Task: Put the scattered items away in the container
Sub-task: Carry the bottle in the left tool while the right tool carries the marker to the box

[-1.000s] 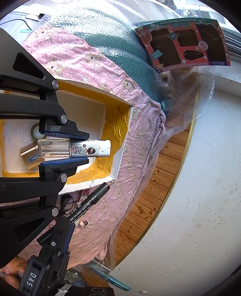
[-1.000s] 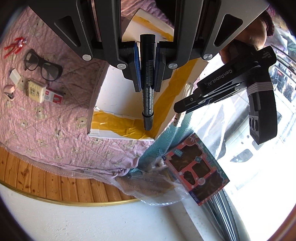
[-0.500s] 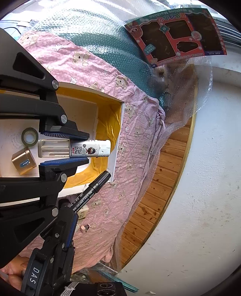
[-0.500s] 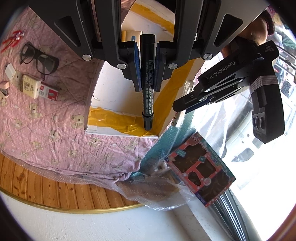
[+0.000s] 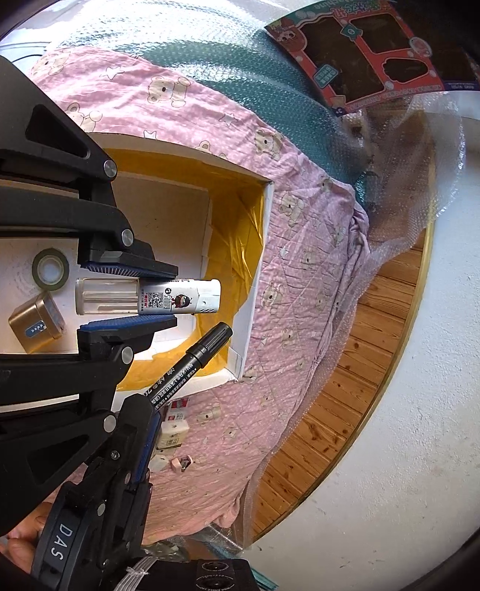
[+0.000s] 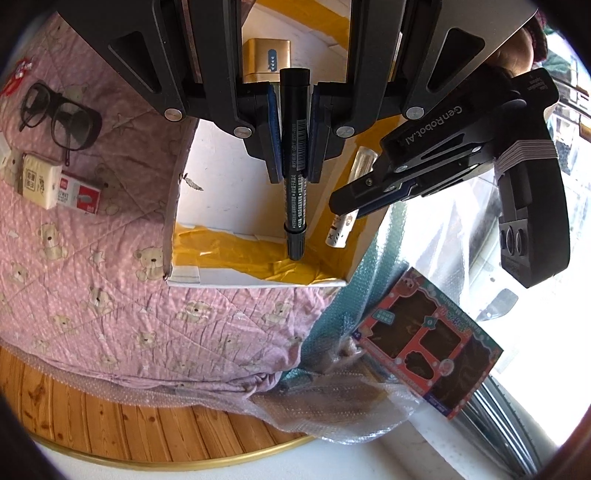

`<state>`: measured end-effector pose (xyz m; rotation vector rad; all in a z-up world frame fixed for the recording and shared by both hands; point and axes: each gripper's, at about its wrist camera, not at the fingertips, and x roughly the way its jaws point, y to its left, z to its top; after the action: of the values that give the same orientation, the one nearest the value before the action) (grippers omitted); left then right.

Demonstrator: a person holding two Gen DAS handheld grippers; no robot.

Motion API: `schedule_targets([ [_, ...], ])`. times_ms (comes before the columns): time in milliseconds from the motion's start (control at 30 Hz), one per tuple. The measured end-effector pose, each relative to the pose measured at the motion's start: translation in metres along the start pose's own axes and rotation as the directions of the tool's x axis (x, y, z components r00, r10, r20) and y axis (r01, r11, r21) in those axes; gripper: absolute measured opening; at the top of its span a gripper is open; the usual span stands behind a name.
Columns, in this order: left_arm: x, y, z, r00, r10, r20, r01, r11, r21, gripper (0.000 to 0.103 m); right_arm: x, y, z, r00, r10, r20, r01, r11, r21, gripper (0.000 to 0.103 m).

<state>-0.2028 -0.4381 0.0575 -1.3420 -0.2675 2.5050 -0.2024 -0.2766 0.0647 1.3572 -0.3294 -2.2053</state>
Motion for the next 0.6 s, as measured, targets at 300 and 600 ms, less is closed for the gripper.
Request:
schedule_targets([
  [300, 0.051, 0.012, 0.008, 0.988, 0.078, -0.131, -0.077, 0.997, 0.015, 0.020, 0.043, -0.021, 0.018, 0.994, -0.068, -0.086, 0.071, 0.997, 0.026, 0.014],
  [600, 0.095, 0.020, 0.010, 0.967, 0.139, -0.215, -0.135, 0.990, 0.033, 0.020, 0.083, -0.015, 0.022, 0.960, -0.237, -0.151, 0.214, 0.965, -0.153, 0.014],
])
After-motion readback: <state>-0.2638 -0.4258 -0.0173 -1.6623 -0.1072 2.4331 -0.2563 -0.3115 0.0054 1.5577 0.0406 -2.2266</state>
